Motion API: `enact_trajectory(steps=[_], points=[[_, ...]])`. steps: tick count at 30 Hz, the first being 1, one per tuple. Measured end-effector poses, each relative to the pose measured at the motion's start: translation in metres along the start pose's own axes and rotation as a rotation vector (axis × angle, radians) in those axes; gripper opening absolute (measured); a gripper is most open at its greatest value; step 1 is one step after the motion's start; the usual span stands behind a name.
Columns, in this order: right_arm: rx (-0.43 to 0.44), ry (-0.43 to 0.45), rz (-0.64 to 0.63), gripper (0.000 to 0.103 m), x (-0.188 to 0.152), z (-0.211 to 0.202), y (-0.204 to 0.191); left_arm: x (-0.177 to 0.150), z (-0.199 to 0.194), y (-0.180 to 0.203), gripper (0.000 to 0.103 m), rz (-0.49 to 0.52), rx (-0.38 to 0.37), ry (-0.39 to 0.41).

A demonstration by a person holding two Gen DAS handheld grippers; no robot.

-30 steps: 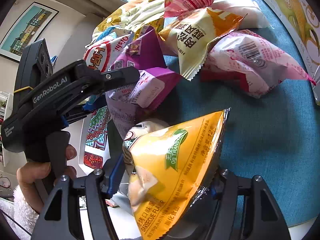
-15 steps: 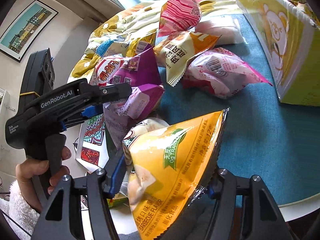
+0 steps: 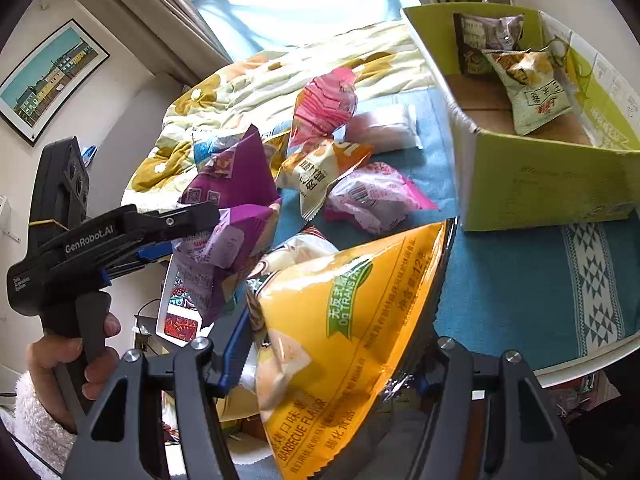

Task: Organize snacks
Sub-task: 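Carry both bags over the cardboard box and release them inside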

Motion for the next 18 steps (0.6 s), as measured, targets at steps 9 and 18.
enact_trajectory(steps=[9, 18], points=[[-0.03, 0.132, 0.03, 0.059, 0.016, -0.063, 0.017, 0.015, -0.042, 0.053, 0.075, 0.097, 0.01, 0.094], [-0.054, 0.259, 0.025, 0.059, 0.053, -0.136, 0.07, 0.045, -0.047, 0.145, 0.076, 0.176, 0.025, 0.17]])
Point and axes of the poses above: each gripper's, at about its wrist camera, not at the fingertips, and z roughly the way its jaws point, y to its right, x to its top, the point moved 6 cm from there along z, roughly the way its jaws point, and after that the axes turned 11 degrees about -y, right-handed, at the moved point
